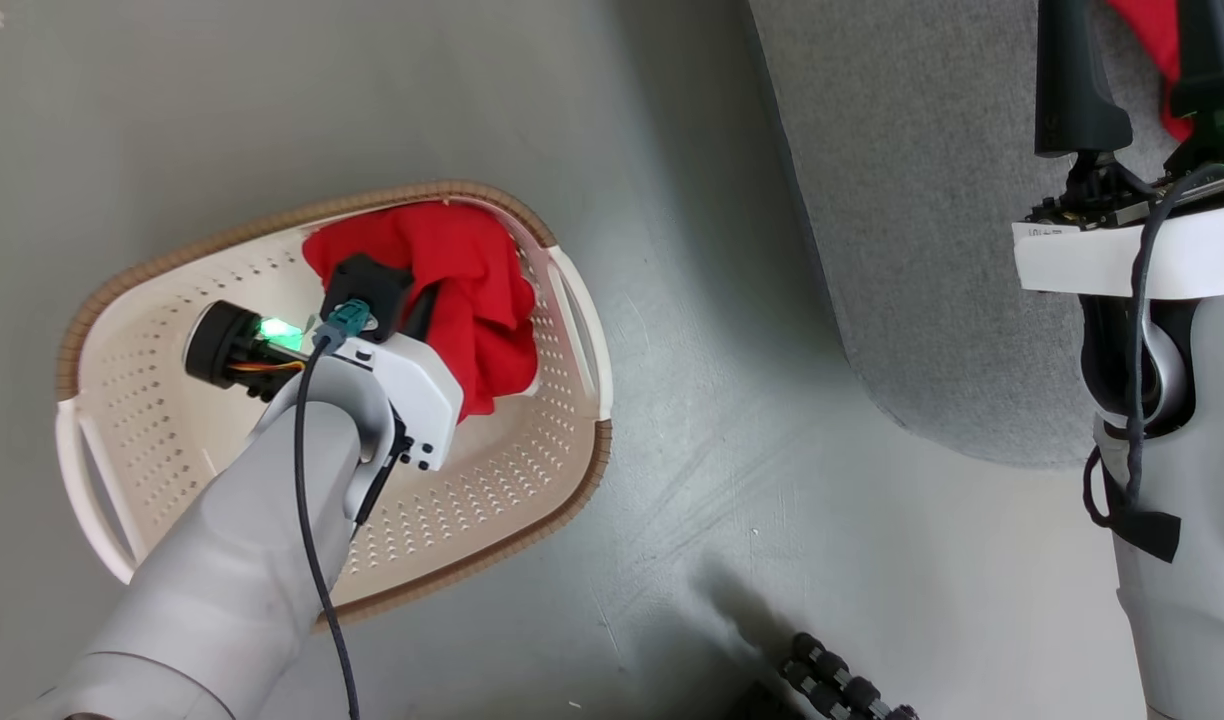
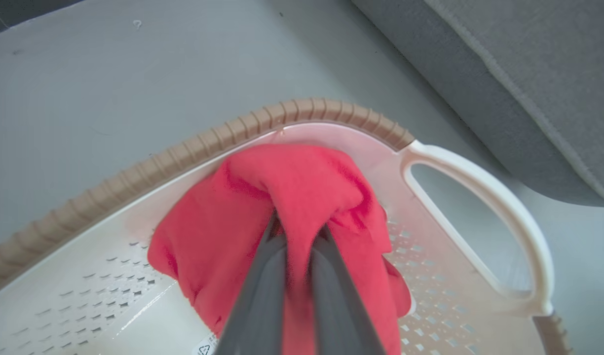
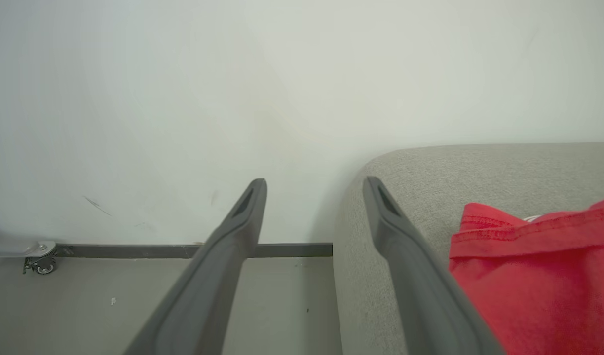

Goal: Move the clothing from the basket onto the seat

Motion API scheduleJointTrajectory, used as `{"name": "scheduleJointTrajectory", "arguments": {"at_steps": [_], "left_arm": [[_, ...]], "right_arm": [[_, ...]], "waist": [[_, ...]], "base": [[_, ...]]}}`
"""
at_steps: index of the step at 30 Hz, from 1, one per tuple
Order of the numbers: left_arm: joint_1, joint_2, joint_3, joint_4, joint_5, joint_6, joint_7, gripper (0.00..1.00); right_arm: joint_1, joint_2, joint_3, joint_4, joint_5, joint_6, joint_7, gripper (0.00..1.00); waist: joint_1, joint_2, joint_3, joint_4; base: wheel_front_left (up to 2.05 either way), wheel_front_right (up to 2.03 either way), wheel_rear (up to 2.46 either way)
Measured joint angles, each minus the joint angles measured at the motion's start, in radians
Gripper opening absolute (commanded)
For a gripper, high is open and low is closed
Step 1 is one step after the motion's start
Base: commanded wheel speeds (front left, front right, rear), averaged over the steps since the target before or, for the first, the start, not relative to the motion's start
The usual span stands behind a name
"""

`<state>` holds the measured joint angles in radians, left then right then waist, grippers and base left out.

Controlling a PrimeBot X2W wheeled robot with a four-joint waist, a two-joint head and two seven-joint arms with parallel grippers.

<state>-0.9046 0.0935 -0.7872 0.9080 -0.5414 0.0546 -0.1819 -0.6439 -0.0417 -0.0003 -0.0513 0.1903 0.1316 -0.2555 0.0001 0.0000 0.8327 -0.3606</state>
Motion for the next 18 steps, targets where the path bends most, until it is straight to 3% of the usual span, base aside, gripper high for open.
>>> {"name": "scheduleJointTrajectory", "arguments": {"at_steps": [8, 18], "left_arm": [[0.001, -0.002, -0.008, -0.056, 0.007, -0.031, -0.016, 0.00], [0.000, 0.010, 0.016, -0.151, 0.006, -0.032, -0.036, 0.00]], "right_arm": [[0.010, 0.000, -0.007, 0.022, -0.027, 0.000, 0.000, 1.00], [0.031, -0.001, 0.005, 0.056, -0.067, 0.000, -0.001, 1.00]], "waist": [[0.0000, 0.0000, -0.059, 0.033], [0.0000, 0.0000, -0.144, 0.081]], "base": [[0.00, 0.00, 0.00], [0.00, 0.00, 0.00]]}}
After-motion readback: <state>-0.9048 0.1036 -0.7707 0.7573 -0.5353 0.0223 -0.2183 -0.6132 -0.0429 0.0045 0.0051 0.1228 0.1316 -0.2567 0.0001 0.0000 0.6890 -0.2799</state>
